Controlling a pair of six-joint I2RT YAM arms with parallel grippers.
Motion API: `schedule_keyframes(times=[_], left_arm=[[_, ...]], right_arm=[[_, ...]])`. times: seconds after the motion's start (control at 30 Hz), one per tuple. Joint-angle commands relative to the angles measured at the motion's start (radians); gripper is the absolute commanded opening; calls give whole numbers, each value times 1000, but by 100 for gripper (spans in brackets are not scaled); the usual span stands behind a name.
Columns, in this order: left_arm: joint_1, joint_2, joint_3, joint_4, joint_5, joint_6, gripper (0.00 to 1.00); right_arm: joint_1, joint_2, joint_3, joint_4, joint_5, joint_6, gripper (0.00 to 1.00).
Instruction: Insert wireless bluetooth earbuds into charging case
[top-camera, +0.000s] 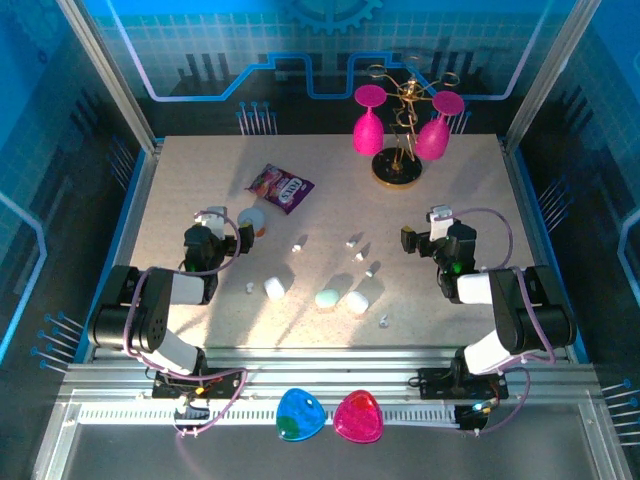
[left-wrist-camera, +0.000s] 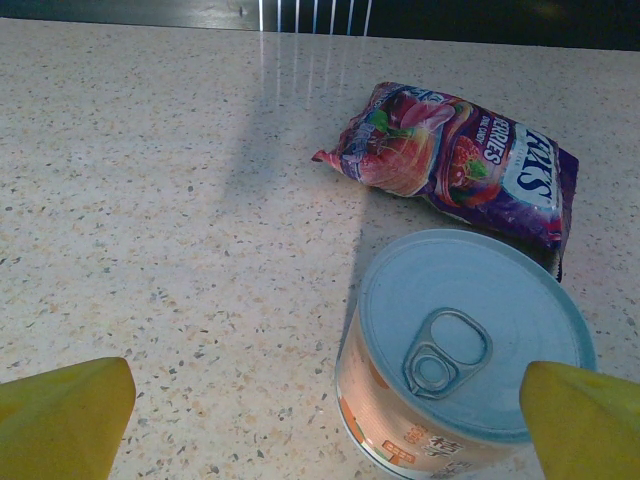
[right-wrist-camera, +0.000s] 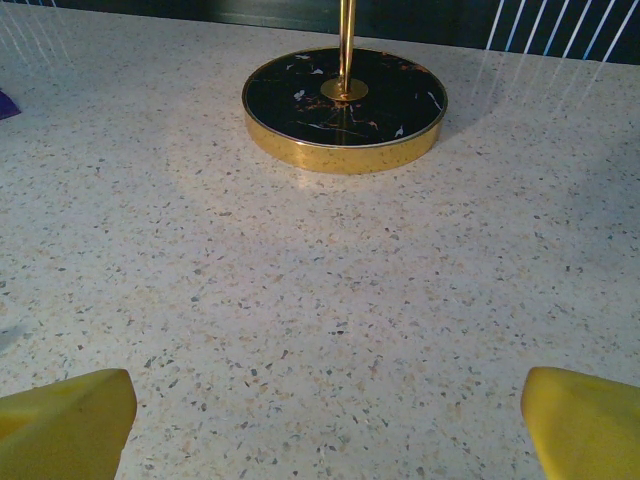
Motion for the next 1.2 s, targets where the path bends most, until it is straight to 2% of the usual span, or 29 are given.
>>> schedule_keyframes(times=[0.0, 0.3, 0.4, 0.63, 0.73, 0.87, 0.97, 1.17], left_arm=[[12, 14, 22, 24, 4, 7, 99], [12, 12, 20, 26, 2, 8, 99], [4, -19, 9, 23, -28, 8, 99], [-69, -257, 3, -152, -147, 63, 99], [-122, -366, 26, -264, -213, 98, 99], [-206, -483, 65, -383, -239, 116, 99], [-256, -529, 105, -471, -217, 85, 99], [-340, -545, 171, -613, -140, 0, 99]], right_arm=[[-16, 9, 18, 41, -11, -15, 100], [-23, 10, 19, 38, -19, -10, 100], [-5, -5, 24, 19, -8, -30, 100], [68, -153, 42, -124, 88, -86, 100], [112, -235, 65, -236, 126, -97, 100], [177, -349, 123, -442, 141, -45, 100], [229, -416, 177, -627, 94, 26, 100], [373, -453, 188, -730, -63, 28, 100]])
